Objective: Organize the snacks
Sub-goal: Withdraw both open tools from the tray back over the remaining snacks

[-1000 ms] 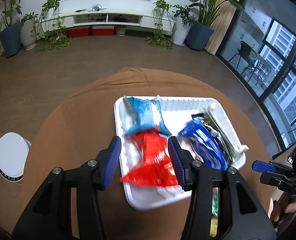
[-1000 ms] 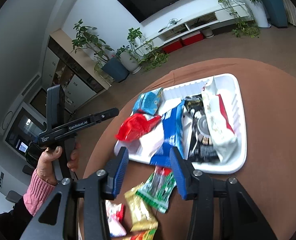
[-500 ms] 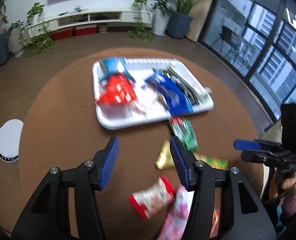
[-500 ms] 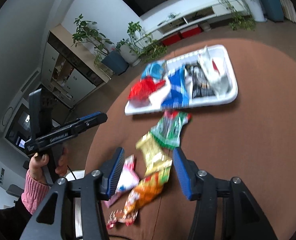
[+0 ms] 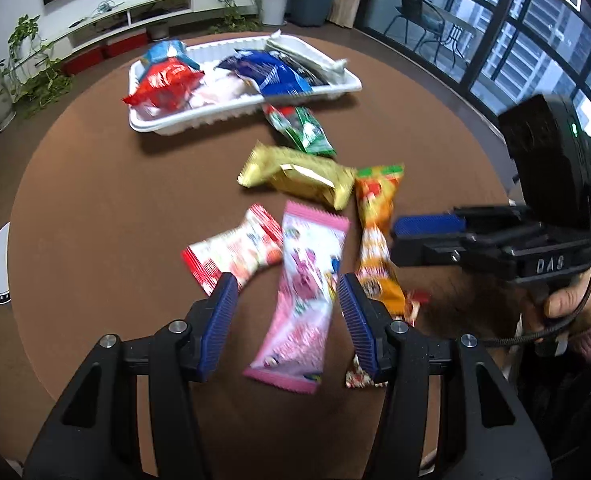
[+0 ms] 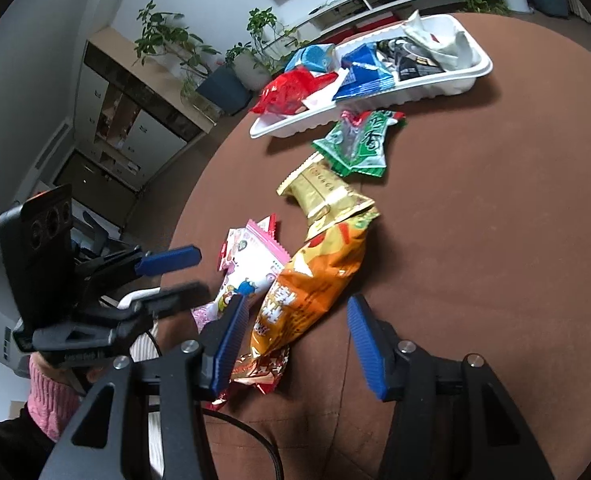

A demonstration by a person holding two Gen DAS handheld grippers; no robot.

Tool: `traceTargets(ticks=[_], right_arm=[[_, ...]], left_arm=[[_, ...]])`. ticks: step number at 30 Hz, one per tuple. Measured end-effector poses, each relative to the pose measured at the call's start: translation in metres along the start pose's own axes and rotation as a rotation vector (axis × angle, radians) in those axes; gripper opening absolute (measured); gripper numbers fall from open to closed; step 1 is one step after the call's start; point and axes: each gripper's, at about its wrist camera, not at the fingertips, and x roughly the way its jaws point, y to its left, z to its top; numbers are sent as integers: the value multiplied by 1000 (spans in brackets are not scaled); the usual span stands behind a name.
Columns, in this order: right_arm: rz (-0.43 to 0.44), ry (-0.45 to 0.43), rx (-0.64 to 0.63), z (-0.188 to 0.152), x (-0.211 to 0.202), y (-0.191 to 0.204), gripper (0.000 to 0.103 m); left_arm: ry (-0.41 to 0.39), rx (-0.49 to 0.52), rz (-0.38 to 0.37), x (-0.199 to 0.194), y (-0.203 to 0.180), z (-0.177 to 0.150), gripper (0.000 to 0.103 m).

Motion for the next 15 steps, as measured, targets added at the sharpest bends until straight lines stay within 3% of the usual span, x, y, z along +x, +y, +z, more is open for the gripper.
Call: traceTargets(ticks=[15], right_arm=[[-129, 56, -132, 20, 26, 20, 55]], left_arm=[[31, 23, 13, 19, -3, -6, 51]])
